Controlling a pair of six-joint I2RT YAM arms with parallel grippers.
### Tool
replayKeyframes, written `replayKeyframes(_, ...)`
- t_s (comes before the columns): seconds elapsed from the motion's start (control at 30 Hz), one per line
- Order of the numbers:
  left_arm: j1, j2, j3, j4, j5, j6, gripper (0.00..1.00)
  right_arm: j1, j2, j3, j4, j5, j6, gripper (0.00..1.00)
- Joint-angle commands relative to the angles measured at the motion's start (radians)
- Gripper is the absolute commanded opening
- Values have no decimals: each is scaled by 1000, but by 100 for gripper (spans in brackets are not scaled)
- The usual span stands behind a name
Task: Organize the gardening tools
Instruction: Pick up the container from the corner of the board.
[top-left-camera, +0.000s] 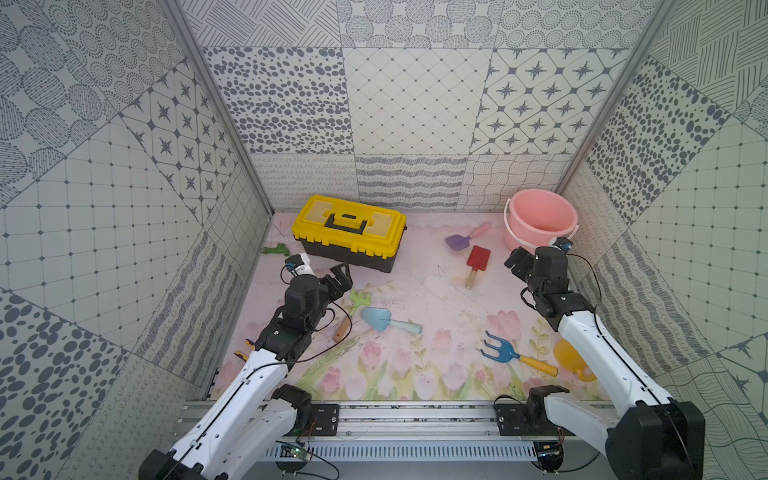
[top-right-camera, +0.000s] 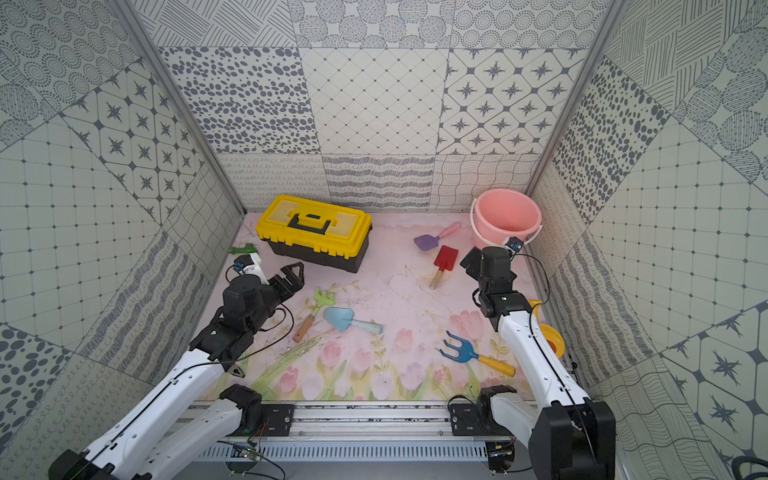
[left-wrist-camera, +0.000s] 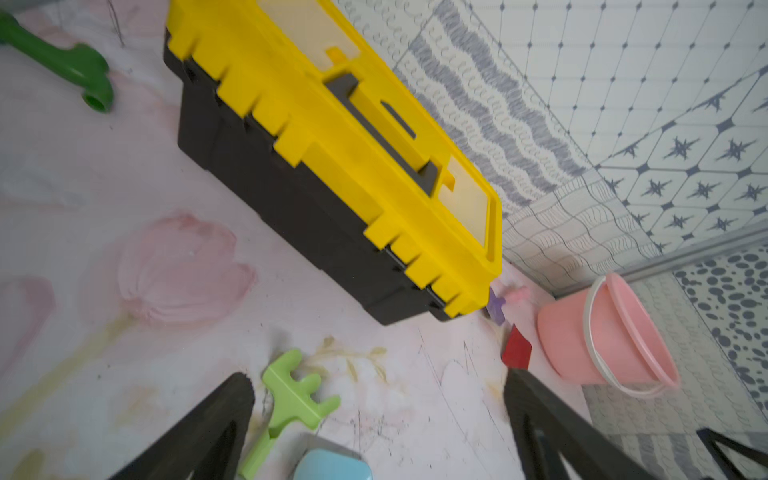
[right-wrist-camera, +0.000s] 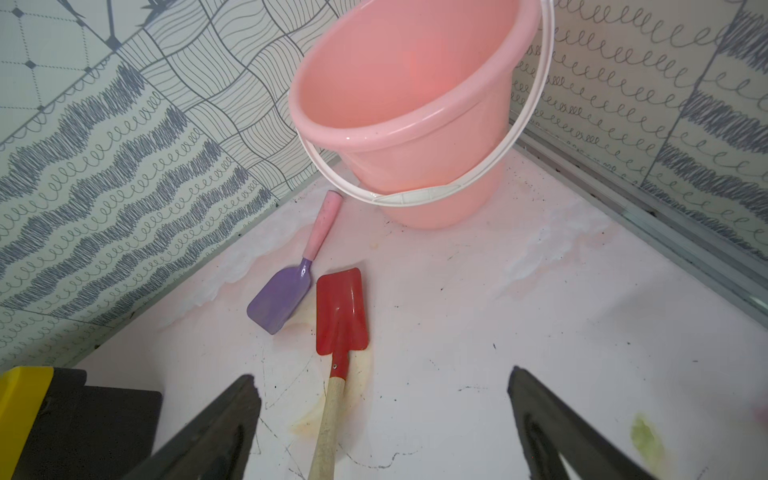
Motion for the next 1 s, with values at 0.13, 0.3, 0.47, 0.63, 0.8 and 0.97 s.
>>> replayKeyframes(0.13, -231, 1, -138, 44, -16, -46, 99, -4, 134, 255, -86, 41, -93, 87)
replayKeyframes(0.3, -277, 16, -131, 56, 5, -15, 100, -41, 342, 508, -171, 3, -127, 81)
replayKeyframes(0.47, -313, 2, -129, 40, -21, -10, 100, -77, 550, 743, -263, 16, -195, 77)
replayKeyframes(0.63, -335, 27, -121, 49, -34, 5, 99, -151, 702, 903, -304, -112, -235, 68)
replayKeyframes(0.8, -343, 44, -113, 49, -48, 15, 99, -160, 872, 1129, -423, -192, -327, 70)
replayKeyframes(0.97, -344, 44, -112, 50, -55, 20, 100, -160, 996, 1283, -519, -242, -380, 67)
